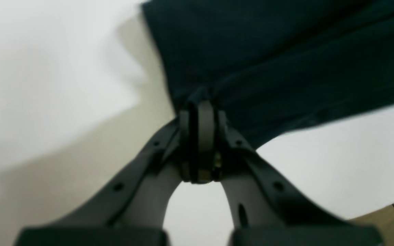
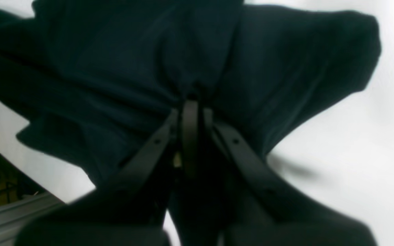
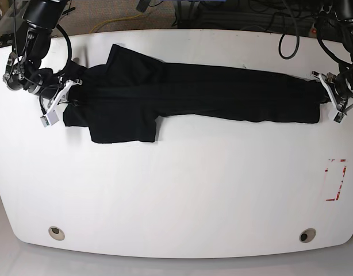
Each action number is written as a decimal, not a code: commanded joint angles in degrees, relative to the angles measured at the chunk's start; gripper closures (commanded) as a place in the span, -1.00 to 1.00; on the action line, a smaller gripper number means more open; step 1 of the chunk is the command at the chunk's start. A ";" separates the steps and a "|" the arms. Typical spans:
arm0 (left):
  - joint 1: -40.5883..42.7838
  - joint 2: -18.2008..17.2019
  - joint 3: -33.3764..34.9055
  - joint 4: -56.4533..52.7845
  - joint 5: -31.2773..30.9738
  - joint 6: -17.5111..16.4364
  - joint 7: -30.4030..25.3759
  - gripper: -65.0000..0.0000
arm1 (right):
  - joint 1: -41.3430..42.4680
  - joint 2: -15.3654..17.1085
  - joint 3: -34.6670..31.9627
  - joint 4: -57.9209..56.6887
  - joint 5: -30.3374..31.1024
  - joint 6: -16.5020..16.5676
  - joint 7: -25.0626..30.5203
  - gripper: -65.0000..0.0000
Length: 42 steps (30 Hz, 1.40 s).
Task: Fold the T-shirt properly
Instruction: 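Fold the held shirt edge over with both grippers toward the opposite edge, then release and reposition both grippers on the folded strip's edge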
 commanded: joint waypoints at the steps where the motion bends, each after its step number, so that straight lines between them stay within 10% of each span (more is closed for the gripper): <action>1: -0.58 -2.03 -0.65 -0.74 1.19 0.34 0.17 0.95 | 0.22 1.28 0.44 0.74 0.58 0.08 0.81 1.00; 12: -2.07 -2.21 -0.12 0.05 0.75 -3.49 0.61 -0.11 | -1.71 1.28 0.79 6.28 2.51 0.08 0.81 -0.56; 22: -2.07 -1.07 -10.14 10.69 -4.17 -3.49 6.23 -0.12 | 0.22 2.33 3.78 12.79 6.47 0.08 -1.03 -0.57; 42: -9.89 2.63 4.01 -4.26 -8.22 -3.49 5.35 -0.11 | 25.89 -3.82 -5.72 -18.68 -22.72 0.08 2.48 -0.57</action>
